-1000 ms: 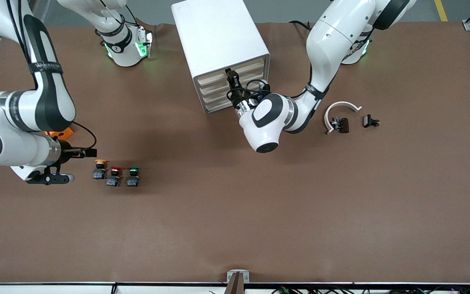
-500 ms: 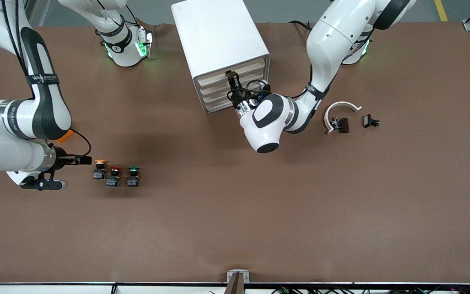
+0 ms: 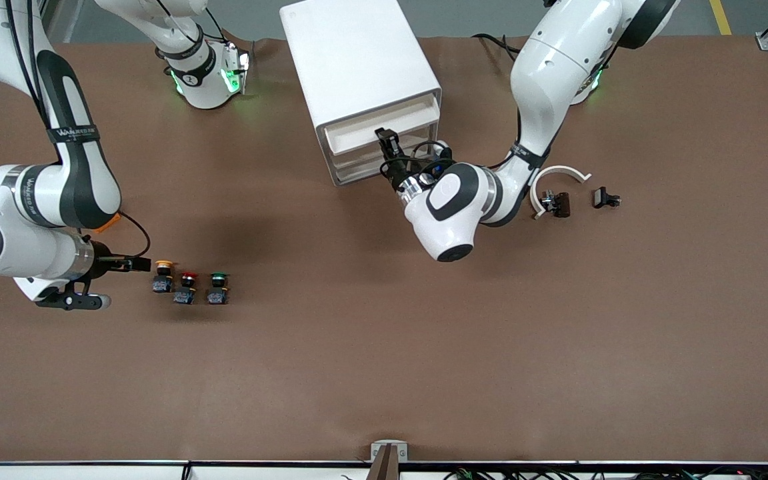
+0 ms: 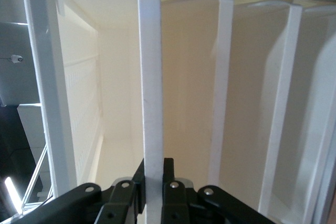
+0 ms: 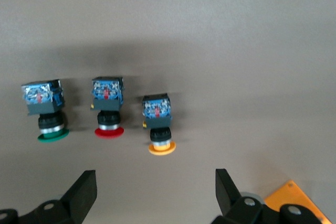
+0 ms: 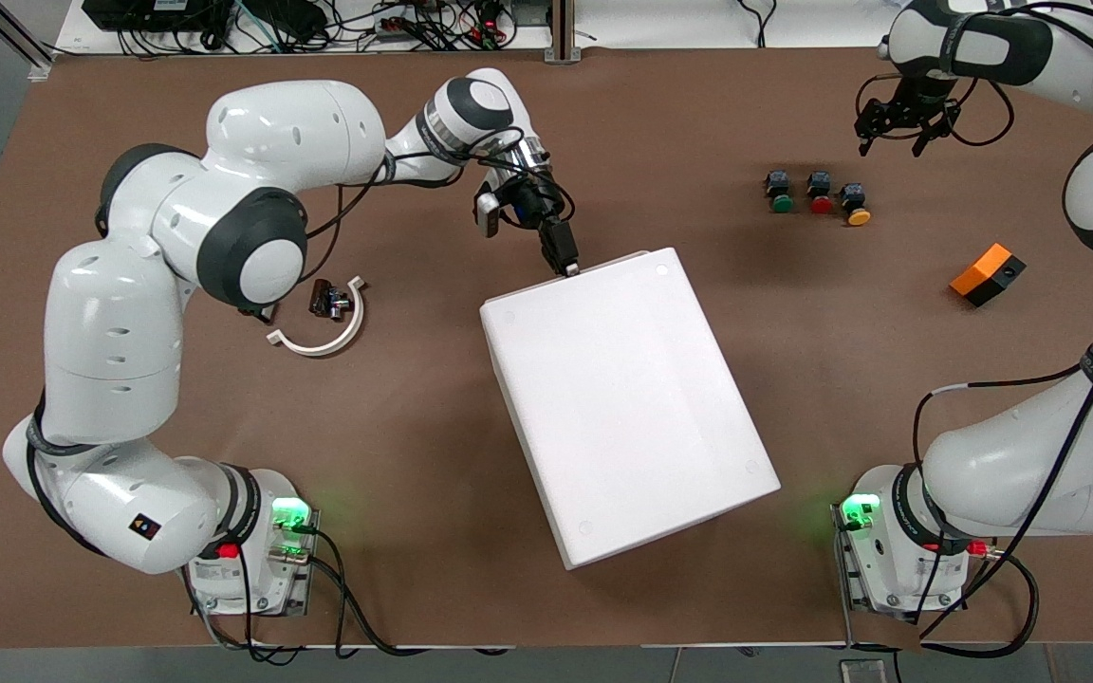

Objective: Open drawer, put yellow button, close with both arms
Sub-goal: 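Pull the drawer open with the left gripper while the right gripper grasps the yellow button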

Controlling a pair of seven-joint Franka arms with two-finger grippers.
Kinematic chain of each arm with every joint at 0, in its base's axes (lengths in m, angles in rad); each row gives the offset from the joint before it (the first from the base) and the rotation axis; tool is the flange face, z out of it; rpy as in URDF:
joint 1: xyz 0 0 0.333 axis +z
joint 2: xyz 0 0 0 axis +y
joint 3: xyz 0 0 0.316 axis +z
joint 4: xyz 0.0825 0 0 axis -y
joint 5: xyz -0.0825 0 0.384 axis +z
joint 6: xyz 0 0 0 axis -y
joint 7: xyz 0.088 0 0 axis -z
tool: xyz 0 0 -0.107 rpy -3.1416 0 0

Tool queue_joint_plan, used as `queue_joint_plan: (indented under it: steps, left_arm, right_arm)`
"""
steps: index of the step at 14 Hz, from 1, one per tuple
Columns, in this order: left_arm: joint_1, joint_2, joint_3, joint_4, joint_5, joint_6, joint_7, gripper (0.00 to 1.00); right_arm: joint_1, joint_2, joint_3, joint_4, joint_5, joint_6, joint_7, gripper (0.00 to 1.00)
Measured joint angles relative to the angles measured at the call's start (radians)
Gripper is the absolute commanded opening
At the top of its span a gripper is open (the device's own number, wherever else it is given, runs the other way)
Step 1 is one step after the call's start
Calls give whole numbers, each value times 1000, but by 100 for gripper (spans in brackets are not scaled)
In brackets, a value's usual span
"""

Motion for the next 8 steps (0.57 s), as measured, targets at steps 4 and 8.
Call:
queue_joint_plan:
  steps: [4, 8]
  left_arm:
    - [7, 0, 16, 10, -3, 13, 0, 0]
    - [35, 0, 18, 19, -5, 31, 0, 0]
  right_arm:
    - [0, 1, 1, -152, 0, 226, -5, 100]
    - [0, 3, 1, -217, 0, 314, -10, 100]
